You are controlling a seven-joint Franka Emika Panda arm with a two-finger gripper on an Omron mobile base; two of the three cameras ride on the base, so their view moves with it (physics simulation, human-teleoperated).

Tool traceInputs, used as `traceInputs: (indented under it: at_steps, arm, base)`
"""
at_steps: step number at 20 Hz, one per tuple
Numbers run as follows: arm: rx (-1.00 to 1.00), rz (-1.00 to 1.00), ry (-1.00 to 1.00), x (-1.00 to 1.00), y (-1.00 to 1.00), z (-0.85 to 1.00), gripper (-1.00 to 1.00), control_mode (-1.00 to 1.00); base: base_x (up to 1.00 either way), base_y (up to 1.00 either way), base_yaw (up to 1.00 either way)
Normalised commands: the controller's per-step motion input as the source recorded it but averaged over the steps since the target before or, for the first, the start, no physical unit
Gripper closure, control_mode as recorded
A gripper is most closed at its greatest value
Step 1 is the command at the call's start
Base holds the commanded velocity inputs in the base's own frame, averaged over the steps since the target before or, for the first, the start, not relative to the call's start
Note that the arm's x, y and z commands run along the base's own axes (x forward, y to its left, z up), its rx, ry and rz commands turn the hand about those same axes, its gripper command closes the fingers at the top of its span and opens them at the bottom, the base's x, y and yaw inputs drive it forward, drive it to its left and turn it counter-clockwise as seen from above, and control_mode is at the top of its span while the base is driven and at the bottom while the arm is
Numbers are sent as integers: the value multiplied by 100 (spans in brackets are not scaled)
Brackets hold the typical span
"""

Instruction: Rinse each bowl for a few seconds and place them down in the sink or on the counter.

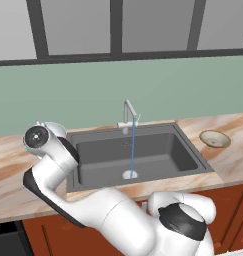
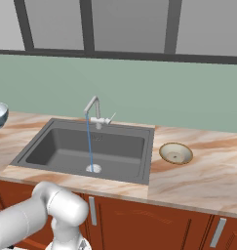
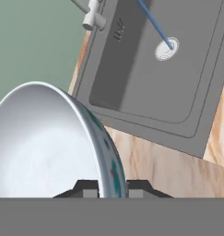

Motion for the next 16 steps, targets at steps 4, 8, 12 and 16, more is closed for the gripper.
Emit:
traceInputs:
  at_steps: [4, 8, 12, 16]
  arm:
    - [7, -15, 6, -2, -32, 12, 100, -100]
    - [8, -12, 6, -5, -41, 2, 100, -100]
    - [8, -10, 7, -4, -45, 0, 100, -100]
    - [3, -7, 9, 0, -41, 0, 100, -100]
  base:
    - [0, 0, 0]
    - [0, 0, 0]
    - [0, 0, 0]
    - [0, 0, 0]
